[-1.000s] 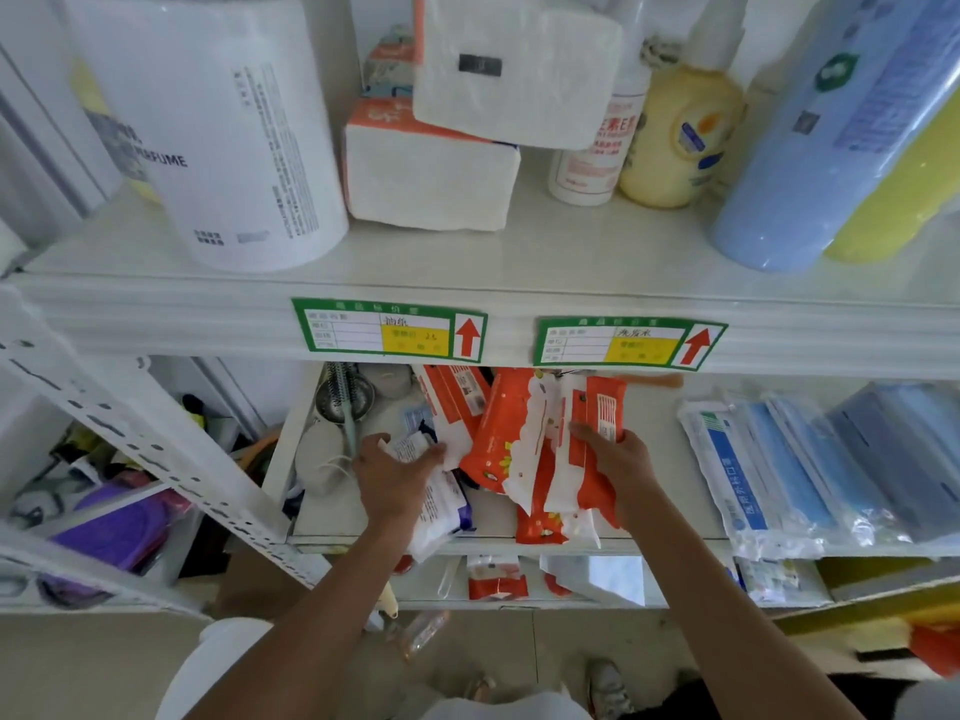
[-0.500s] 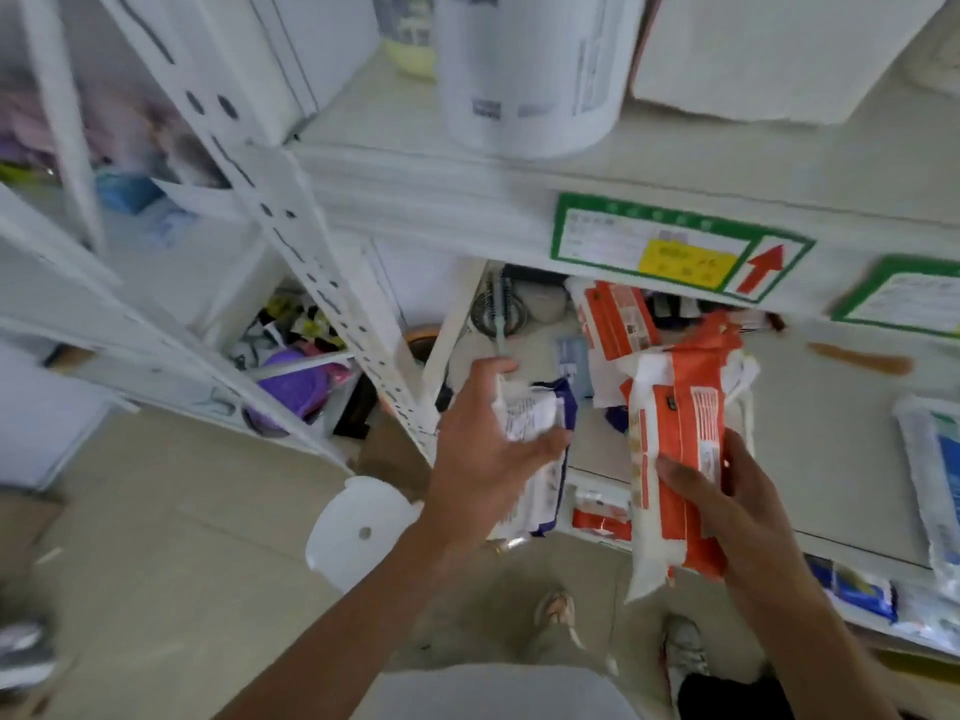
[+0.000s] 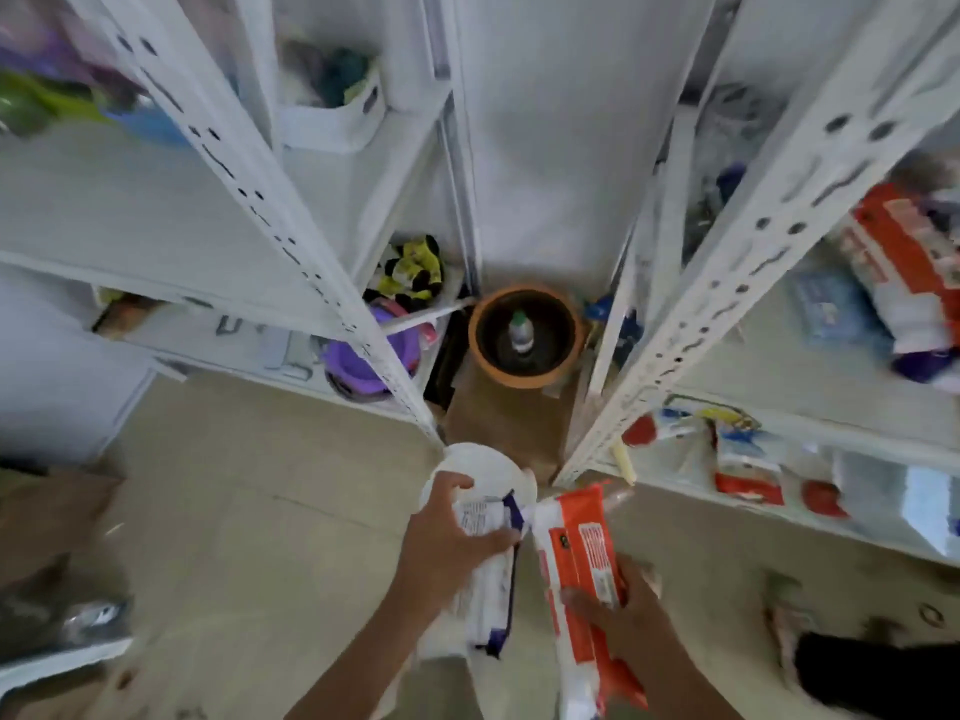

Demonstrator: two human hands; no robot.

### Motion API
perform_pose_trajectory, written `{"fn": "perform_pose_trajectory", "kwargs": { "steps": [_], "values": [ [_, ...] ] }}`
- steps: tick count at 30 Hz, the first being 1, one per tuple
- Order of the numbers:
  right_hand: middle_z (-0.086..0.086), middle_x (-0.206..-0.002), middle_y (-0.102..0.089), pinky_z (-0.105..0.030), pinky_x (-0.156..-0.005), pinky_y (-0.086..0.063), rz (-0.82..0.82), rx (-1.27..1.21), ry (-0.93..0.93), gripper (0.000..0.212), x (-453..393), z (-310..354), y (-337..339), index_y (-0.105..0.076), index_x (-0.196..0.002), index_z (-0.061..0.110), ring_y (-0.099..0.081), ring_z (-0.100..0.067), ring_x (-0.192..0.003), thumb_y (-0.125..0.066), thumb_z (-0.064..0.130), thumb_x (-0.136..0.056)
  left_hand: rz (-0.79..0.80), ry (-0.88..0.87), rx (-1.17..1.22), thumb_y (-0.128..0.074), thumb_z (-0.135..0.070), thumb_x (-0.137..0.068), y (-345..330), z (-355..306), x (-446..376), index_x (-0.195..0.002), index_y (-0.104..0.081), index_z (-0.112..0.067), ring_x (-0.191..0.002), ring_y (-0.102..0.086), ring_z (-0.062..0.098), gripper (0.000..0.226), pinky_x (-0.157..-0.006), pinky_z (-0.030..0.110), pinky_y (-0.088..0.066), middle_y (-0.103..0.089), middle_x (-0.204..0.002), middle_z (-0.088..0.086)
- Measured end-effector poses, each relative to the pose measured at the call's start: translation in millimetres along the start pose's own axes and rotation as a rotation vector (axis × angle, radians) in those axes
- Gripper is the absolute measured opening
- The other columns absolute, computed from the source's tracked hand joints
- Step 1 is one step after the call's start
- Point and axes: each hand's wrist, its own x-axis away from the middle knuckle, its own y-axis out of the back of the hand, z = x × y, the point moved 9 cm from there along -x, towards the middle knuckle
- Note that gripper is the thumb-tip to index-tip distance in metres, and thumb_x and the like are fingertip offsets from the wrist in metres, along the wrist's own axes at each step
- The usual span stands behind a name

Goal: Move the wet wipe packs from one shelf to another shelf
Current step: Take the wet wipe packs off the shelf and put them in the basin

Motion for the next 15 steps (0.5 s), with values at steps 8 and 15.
{"fn": "perform_pose_trajectory", "kwargs": {
  "steps": [8,15],
  "values": [
    [0.003,-0.113,-0.069,-0.031,-0.075,-0.062,-0.066,0.057,0.014,0.061,-169,-40,-126,-0.048,-0.128,0.022,-0.072,-0.013,-0.095,-0.085,0.031,-0.081,0.046,0.136,-0.074,-0.085,-0.057,-0.066,-10,150,-148,-0.113,-0.048,-0.028,-0.087,-0.07,0.019,0.067,-0.078,0.036,-0.059,-0.069,-0.109,0.0],
    [-0.001,-0.123,-0.067,-0.056,-0.092,-0.061,-0.217,0.037,-0.053,0.089,-306,-117,-134,-0.042,-0.134,0.027,-0.071,-0.027,-0.107,-0.079,0.064,-0.062,0.102,0.08,-0.052,-0.084,-0.053,-0.074,-88,218,-251,-0.122,-0.048,-0.027,-0.09,-0.065,0.018,0.066,-0.071,0.027,-0.052,-0.062,-0.115,-0.003]
  ]
}}
